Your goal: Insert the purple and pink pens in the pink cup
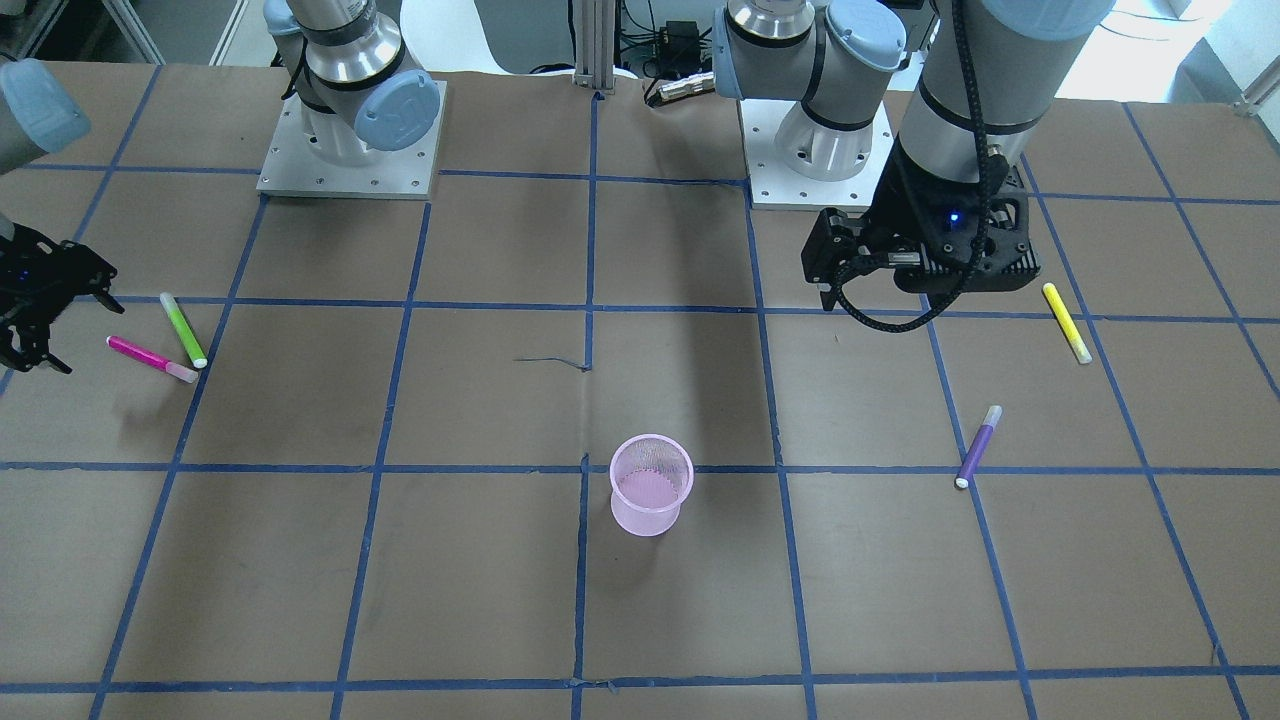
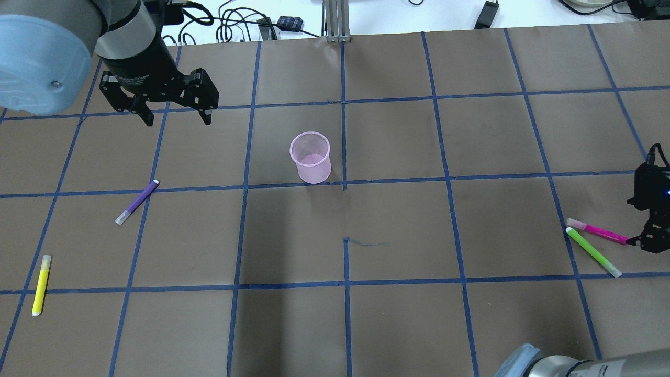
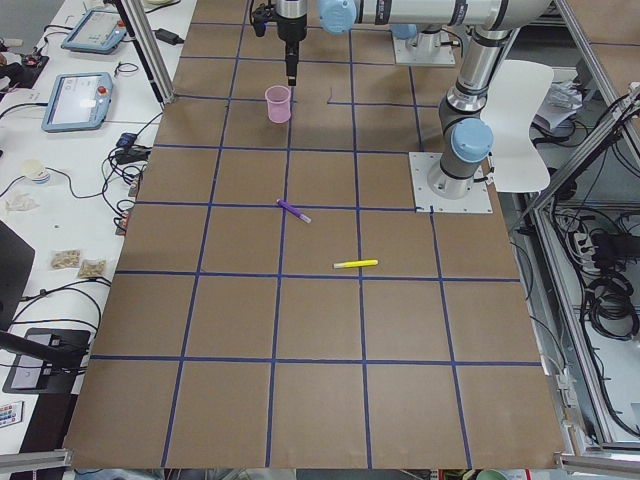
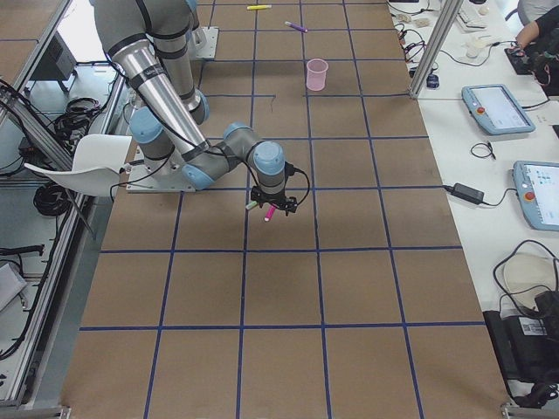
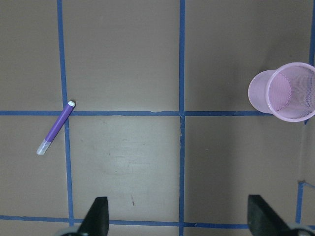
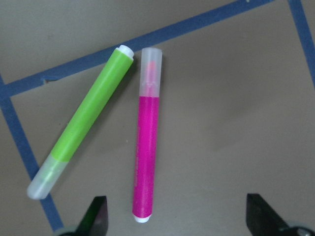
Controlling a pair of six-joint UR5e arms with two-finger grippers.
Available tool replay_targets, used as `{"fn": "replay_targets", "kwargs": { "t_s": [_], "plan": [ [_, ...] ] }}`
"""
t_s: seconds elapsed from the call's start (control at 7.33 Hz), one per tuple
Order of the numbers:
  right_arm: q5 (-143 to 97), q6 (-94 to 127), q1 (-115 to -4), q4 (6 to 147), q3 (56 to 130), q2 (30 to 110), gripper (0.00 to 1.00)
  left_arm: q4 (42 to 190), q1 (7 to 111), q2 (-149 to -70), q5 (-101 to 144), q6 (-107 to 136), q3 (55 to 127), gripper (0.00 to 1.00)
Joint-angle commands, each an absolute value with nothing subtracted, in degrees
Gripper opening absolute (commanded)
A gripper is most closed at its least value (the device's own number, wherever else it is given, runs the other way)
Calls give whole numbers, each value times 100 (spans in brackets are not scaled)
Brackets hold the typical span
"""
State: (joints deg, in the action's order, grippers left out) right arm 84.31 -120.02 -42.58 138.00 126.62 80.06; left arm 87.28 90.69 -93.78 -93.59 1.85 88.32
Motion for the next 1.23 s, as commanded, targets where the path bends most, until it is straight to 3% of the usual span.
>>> {"fn": "replay_targets", "kwargs": {
  "t_s": [0.0, 0.68, 0.95, 1.09],
  "plan": [
    [8139, -12655, -4245, 14133, 12832, 7910, 99, 8728, 9114, -9369, -9351, 482, 8903, 100],
    [8165, -12920, -4245, 14124, 12858, 7726, 96, 8403, 9044, -9316, -9360, 396, 8903, 100],
    [8165, -12929, -4245, 14133, 12858, 7603, 88, 8420, 9070, -9316, -9352, 404, 8912, 100],
    [8156, -12937, -4245, 14124, 12850, 7603, 78, 8463, 9062, -9308, -9352, 396, 8912, 100]
  ]
}}
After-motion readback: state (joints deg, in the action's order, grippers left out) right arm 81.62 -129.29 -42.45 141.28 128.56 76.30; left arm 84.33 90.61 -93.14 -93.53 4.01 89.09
